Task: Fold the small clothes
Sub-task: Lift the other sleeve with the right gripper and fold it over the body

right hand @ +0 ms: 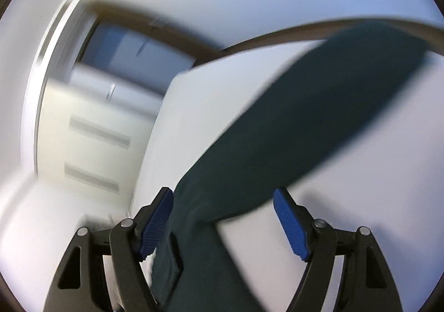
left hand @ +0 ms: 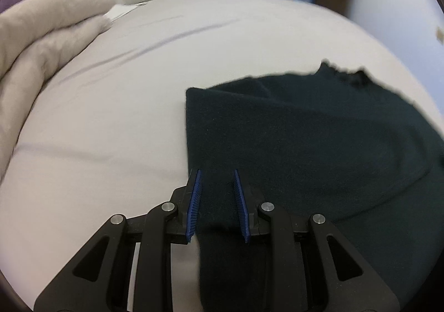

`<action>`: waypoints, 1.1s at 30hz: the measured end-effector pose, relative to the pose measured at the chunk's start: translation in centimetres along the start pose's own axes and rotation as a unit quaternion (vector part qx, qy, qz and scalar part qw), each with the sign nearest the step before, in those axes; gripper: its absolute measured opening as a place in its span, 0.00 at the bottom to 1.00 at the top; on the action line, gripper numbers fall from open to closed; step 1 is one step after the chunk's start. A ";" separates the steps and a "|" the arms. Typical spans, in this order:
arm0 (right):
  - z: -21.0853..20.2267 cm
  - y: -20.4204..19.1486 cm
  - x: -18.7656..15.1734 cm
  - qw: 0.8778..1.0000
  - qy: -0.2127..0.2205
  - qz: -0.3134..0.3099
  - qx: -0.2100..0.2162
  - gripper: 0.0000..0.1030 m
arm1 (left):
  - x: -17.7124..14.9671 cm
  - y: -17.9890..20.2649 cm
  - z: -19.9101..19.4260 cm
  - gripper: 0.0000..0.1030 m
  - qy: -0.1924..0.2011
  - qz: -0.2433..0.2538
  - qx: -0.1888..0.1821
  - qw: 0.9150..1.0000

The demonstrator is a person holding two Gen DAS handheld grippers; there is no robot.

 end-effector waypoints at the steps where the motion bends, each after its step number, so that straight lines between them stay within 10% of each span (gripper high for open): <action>1: -1.3 2.1 1.3 0.999 0.009 0.033 -0.007 0.75 | -0.1 0.7 -1.2 0.23 0.007 -0.008 -0.017 1.000; 7: -4.6 8.4 5.0 0.989 0.015 0.150 0.000 0.47 | -4.4 7.0 -6.4 0.53 0.011 0.001 -0.105 0.994; 20: -2.4 8.2 8.1 0.981 0.058 0.183 0.019 0.38 | -9.8 12.8 -8.7 0.53 -0.035 0.008 -0.172 0.984; 24: -1.7 8.9 8.4 0.983 0.070 0.168 0.004 0.10 | -9.6 11.8 -8.3 0.53 -0.041 -0.018 -0.181 0.982; 33: 0.6 0.5 7.4 0.995 0.077 -0.006 -0.057 0.10 | -6.5 8.5 -6.2 0.53 -0.043 -0.088 -0.212 0.972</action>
Point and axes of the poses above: each gripper's, at about its wrist camera, not at the fingertips, and z roughly the way its jaws point, y to its right, x to its top, the point moved 9 cm from there along z, roughly the way its jaws point, and after that the axes turned 3 degrees about y, right-handed, at the moved point
